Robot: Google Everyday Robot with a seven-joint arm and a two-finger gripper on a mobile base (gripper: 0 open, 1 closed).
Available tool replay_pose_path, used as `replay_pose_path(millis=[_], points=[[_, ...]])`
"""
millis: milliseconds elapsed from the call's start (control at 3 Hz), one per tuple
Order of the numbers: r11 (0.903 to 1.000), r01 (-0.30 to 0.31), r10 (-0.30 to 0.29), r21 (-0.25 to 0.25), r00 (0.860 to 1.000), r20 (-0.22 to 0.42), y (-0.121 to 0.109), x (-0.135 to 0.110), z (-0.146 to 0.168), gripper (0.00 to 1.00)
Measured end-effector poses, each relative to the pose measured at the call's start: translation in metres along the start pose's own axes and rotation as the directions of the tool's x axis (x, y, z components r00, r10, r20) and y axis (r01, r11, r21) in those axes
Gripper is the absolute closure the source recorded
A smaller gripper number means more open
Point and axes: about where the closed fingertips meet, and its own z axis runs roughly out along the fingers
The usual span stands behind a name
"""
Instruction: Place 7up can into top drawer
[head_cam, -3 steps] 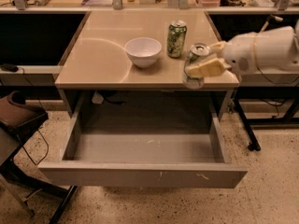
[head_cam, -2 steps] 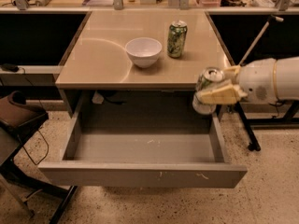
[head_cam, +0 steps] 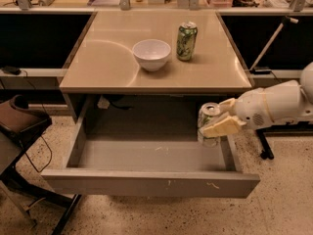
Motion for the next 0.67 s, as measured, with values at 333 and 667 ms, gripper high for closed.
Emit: replay_pose_path(millis=[333,667], points=[[0.9877,0.093,-0.087,-0.126,0.995,0.051,0.0023,-0.0249,0.0623,1.00],[0.9877,0.093,-0.087,-0.126,0.995,0.051,0.0023,-0.0249,0.0623,1.00]])
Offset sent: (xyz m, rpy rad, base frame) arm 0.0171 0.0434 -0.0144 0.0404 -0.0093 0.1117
